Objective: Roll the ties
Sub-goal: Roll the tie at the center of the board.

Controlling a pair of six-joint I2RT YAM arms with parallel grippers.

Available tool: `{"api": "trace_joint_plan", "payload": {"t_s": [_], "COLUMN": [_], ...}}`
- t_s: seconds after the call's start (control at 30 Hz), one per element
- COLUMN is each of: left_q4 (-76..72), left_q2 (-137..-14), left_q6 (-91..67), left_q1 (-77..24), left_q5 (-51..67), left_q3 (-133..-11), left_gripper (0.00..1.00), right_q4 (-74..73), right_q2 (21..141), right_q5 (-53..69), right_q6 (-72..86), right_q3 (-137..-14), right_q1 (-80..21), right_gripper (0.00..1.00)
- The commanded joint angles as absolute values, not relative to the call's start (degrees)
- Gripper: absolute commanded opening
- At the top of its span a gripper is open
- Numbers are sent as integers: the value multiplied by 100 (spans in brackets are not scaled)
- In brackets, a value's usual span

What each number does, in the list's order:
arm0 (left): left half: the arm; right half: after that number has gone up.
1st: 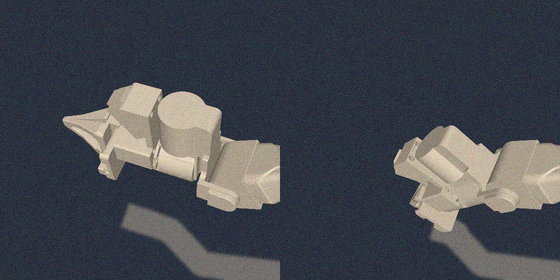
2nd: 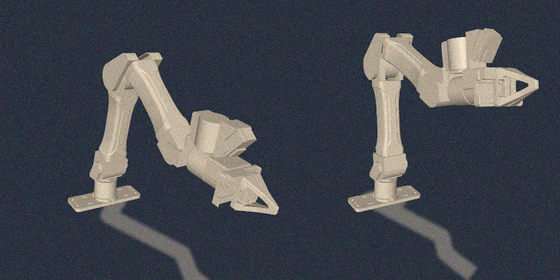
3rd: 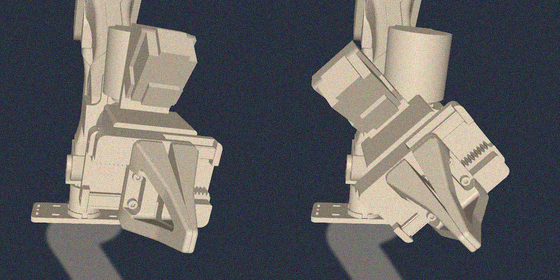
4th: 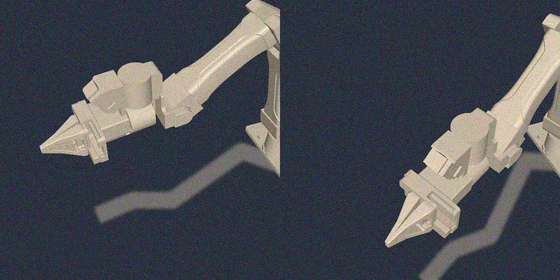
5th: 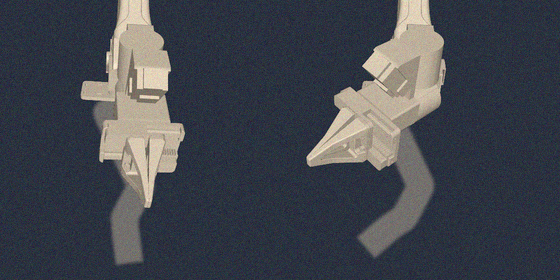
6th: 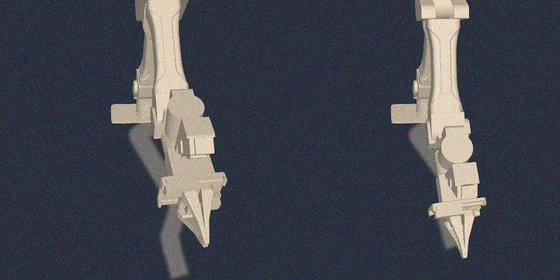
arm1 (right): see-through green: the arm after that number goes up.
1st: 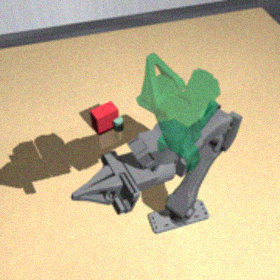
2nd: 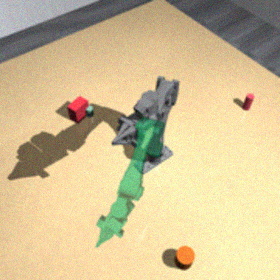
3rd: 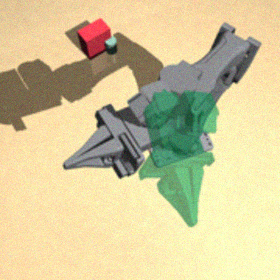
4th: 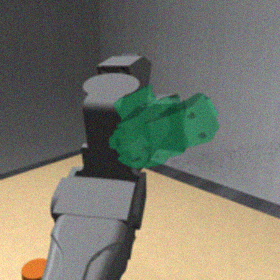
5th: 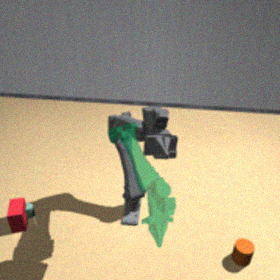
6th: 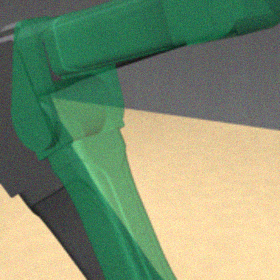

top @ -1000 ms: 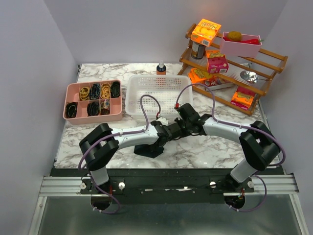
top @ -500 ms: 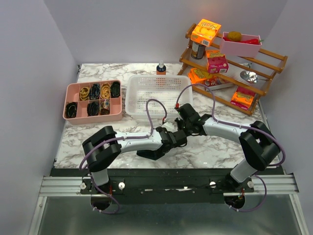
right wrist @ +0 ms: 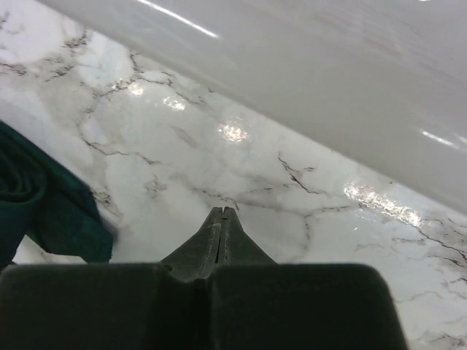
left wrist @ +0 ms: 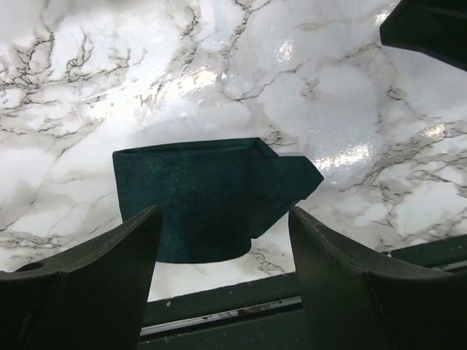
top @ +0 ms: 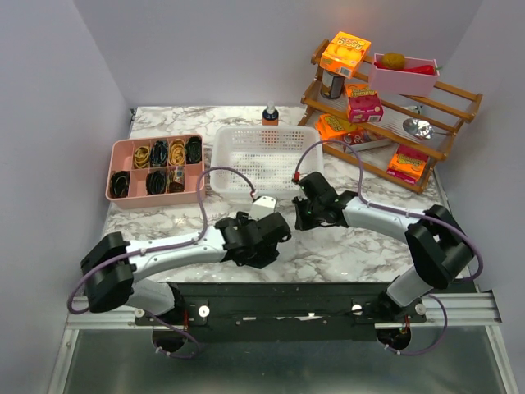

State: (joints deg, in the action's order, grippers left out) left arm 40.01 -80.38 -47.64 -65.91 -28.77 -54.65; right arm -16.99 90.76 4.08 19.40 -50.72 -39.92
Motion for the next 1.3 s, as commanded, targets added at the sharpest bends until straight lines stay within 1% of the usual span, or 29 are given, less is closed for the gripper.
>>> {"api": "trace_joint_plan", "payload": {"t_s": [0.0, 0.03, 0.07, 0.2, 0.37, 0.53, 0.8, 1.27], "left_q4": [3183, 2964, 2840, 2400, 2268, 1584, 1082, 53], "left_q2": [-7070, -6892, -6725, -5935, -5581, -5432, -5362, -5458], "left_q6": [-4816, -4808, -4782, -4720, -4737, -4886, -4939, -5080], "left_q1": [-6145, -6013, -5646, -4775, -4150, -3499, -2989, -2856], "left_q5": [-2199, -2049, -1700, -1029, -704, 191, 720, 1292], "left_q3": [-4800, -4503, -4343, -3745, -3376, -2840, -2374, -1583], "left_gripper": [80, 82, 82, 82, 82, 82, 82, 82], "right_q4": [-1512, -1512, -1486, -1380, -1257, -1169, -1072, -1151], "right_q2": [8807, 8781, 8763, 8710, 8859, 9175, 9729, 9413], "right_q5": [764, 782, 791, 975, 1037, 1151, 1257, 861], "right_q6": [1828, 1828, 1846, 1890, 1977, 2083, 2215, 2461], "right_q3": [-5194, -5220, -5238, -5413, -5773, -6047, -6109, -5256], "right_q1": [-4139, -4227, -4280, -4526, -5027, -5483, -5836, -5950], "right_gripper": [1, 1, 1, 1, 1, 1, 1, 1]}}
